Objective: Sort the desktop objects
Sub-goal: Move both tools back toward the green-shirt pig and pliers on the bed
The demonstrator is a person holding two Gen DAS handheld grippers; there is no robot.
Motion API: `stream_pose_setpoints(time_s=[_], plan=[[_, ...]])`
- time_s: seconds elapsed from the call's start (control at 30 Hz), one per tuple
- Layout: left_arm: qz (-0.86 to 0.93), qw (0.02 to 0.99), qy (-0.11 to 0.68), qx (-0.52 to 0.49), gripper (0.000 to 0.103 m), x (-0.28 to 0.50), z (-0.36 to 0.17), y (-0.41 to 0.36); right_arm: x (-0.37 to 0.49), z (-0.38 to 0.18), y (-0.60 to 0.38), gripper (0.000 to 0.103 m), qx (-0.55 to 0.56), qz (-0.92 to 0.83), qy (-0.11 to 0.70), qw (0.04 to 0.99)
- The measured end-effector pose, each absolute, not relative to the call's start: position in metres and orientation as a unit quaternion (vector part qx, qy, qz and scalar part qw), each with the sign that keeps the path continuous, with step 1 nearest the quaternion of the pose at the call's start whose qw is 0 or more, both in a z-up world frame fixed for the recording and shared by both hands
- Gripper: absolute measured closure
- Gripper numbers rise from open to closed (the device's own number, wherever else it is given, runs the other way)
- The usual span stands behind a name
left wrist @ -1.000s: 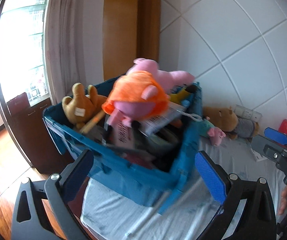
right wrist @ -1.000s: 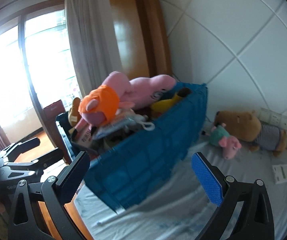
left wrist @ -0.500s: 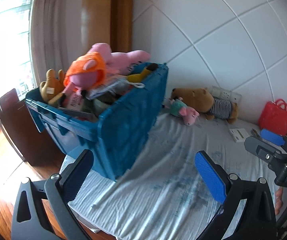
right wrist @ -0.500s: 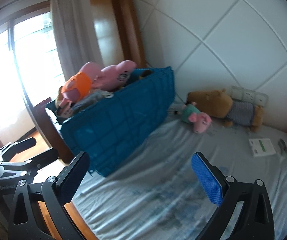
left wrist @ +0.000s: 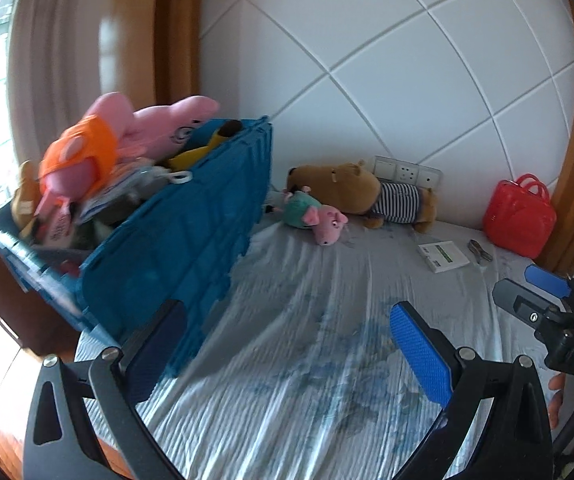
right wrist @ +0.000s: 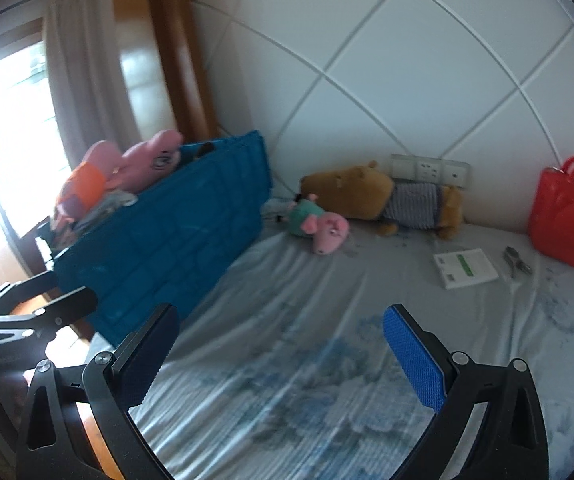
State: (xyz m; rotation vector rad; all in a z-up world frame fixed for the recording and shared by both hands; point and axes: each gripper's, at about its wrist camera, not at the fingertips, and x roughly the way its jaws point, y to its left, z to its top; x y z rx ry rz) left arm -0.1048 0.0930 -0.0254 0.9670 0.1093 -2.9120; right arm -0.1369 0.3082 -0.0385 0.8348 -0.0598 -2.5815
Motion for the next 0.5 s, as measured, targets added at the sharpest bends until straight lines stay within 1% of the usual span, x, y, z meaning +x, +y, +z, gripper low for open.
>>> stream_pose_setpoints(time_s=[0.5], plan=[[-0.932,-0.037,0.027,0.36,0.0,-0.194,-0.061,0.102,-0.188,-0.07,0.343,0.0,0.341,-0.932,-0.05,0.114]])
